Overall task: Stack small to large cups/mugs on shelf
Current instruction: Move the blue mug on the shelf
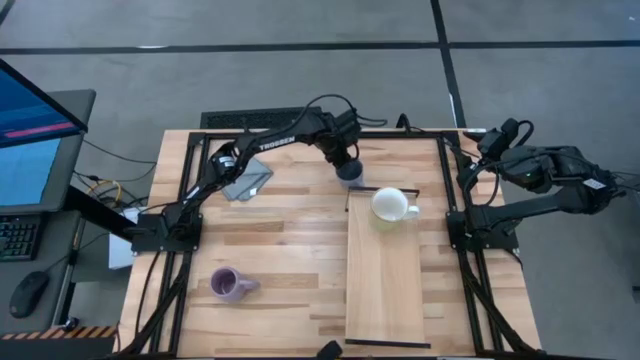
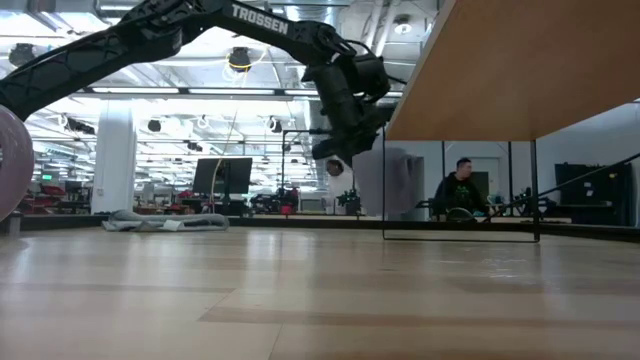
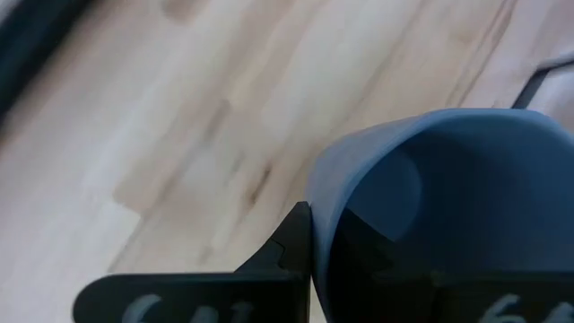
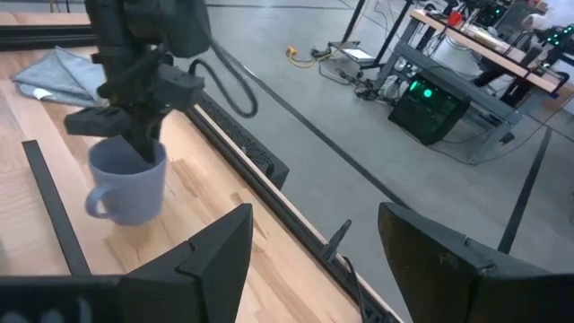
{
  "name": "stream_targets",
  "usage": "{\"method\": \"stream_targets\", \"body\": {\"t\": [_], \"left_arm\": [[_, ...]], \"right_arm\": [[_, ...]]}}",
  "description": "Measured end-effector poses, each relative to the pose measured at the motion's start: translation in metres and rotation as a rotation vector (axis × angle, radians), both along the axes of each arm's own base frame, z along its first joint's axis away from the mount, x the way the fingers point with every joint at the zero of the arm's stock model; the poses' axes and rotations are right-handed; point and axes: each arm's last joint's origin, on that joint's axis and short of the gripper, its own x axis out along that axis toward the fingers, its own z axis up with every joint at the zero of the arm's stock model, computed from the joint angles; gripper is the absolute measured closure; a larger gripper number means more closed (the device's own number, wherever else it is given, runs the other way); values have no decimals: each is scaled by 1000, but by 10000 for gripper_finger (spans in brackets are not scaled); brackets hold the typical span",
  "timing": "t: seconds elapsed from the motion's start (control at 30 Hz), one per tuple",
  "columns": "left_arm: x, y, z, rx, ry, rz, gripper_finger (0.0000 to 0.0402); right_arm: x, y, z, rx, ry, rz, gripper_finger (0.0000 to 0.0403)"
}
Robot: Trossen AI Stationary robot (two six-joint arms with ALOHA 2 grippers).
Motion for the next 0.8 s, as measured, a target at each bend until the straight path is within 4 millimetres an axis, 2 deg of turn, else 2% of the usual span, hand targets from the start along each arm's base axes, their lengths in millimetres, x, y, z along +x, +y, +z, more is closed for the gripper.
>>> {"method": "stream_targets", "body": {"t": [0.33, 0.8], "left_arm": [[9, -13, -3, 35, -13, -24, 397], [12, -15, -2, 77, -29, -19, 397]], "right_arm": [[0, 0, 0, 0, -1, 0, 138], [0, 0, 0, 12, -2, 14, 138]]}}
